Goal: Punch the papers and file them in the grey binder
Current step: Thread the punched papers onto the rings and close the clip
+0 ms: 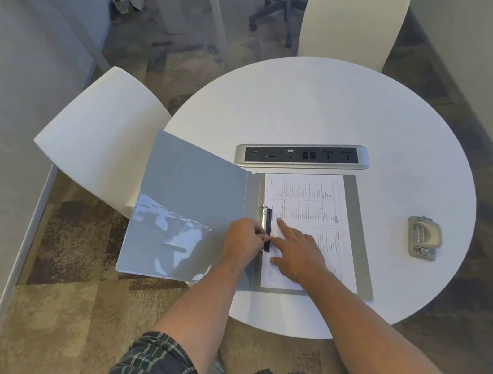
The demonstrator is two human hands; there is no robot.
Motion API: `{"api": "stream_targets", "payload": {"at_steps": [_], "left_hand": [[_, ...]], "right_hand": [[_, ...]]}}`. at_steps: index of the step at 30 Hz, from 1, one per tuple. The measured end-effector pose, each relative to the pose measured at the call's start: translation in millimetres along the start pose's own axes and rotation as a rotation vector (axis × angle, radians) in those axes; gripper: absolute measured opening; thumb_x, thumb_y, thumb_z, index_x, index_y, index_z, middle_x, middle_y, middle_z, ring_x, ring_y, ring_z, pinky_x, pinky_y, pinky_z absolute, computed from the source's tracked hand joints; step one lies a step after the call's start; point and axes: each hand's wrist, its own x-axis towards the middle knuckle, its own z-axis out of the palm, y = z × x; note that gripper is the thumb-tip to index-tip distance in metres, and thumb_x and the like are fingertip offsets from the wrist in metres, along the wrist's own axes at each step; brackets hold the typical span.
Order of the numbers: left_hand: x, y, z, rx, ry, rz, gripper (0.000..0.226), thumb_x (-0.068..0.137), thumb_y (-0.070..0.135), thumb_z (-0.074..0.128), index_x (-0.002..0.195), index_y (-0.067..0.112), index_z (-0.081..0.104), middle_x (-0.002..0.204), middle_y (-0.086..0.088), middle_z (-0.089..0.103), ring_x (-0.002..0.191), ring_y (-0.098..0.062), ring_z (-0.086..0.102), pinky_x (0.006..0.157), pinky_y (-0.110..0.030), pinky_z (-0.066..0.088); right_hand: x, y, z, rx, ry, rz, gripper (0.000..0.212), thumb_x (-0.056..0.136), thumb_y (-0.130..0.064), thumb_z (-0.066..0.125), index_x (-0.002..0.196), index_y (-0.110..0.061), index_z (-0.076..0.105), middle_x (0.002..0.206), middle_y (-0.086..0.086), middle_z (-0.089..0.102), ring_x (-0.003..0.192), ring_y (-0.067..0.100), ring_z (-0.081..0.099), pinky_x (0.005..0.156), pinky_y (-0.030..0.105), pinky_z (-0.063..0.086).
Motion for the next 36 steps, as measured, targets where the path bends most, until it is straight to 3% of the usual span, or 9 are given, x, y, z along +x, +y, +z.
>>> {"api": "stream_targets", "payload": {"at_steps": [5, 9, 17, 24, 29, 33, 36], "left_hand": [[0, -1, 0, -0.002, 0.017, -0.022, 0.018, 0.084, 0.017, 0.078, 0.067, 0.018, 0.071, 0.067, -0.001, 0.071, 0.061, -0.015, 0.062, 0.06, -0.027, 0.051], [3, -2, -2, -0.018, 0.017, -0.049, 0.015, 0.082, 0.019, 0.081, 0.069, 0.017, 0.074, 0.069, -0.001, 0.072, 0.062, -0.015, 0.063, 0.056, -0.023, 0.045], [9, -6, -1, -0.078, -0.008, -0.109, 0.019, 0.08, 0.02, 0.084, 0.071, 0.009, 0.073, 0.074, -0.008, 0.075, 0.066, -0.021, 0.067, 0.064, -0.033, 0.056], [11, -7, -3, -0.156, -0.04, -0.189, 0.015, 0.077, 0.019, 0.086, 0.07, 0.011, 0.075, 0.076, -0.008, 0.077, 0.067, -0.018, 0.067, 0.059, -0.026, 0.051], [12, -10, -2, -0.199, -0.042, -0.206, 0.015, 0.075, 0.019, 0.087, 0.074, 0.007, 0.077, 0.075, -0.007, 0.077, 0.078, -0.025, 0.076, 0.069, -0.034, 0.06], [12, -9, -2, -0.206, -0.044, -0.224, 0.017, 0.076, 0.021, 0.087, 0.076, 0.006, 0.078, 0.078, -0.008, 0.078, 0.08, -0.025, 0.075, 0.062, -0.028, 0.056], [13, -9, -1, -0.204, -0.042, -0.228, 0.021, 0.074, 0.021, 0.088, 0.078, 0.004, 0.077, 0.078, -0.009, 0.078, 0.081, -0.026, 0.076, 0.066, -0.032, 0.058]], "right_hand": [[3, -3, -1, 0.11, 0.05, 0.044, 0.061, 0.097, -0.042, 0.062, 0.151, -0.025, 0.037, 0.161, -0.003, 0.038, 0.143, 0.022, 0.041, 0.112, 0.043, 0.038], [7, -4, 2, 0.043, 0.064, 0.034, 0.065, 0.098, -0.047, 0.057, 0.155, -0.03, 0.032, 0.158, -0.003, 0.04, 0.14, 0.023, 0.042, 0.108, 0.044, 0.042], [12, -4, 8, 0.006, 0.1, 0.064, 0.061, 0.098, -0.046, 0.059, 0.153, -0.031, 0.036, 0.151, -0.004, 0.048, 0.133, 0.023, 0.048, 0.1, 0.043, 0.044], [23, -9, -1, -0.008, 0.115, 0.112, 0.056, 0.097, -0.04, 0.062, 0.147, -0.027, 0.041, 0.131, -0.004, 0.063, 0.119, 0.02, 0.059, 0.096, 0.041, 0.043], [25, -9, -6, -0.034, 0.105, 0.119, 0.057, 0.097, -0.04, 0.061, 0.148, -0.026, 0.04, 0.128, -0.003, 0.064, 0.117, 0.021, 0.06, 0.094, 0.04, 0.042], [24, -10, -7, -0.1, 0.128, 0.109, 0.058, 0.099, -0.036, 0.059, 0.15, -0.021, 0.037, 0.124, -0.001, 0.067, 0.114, 0.023, 0.063, 0.096, 0.039, 0.041], [25, -10, -9, -0.175, 0.136, 0.111, 0.058, 0.099, -0.028, 0.059, 0.15, -0.015, 0.035, 0.113, 0.001, 0.072, 0.104, 0.023, 0.067, 0.095, 0.036, 0.041]]}}
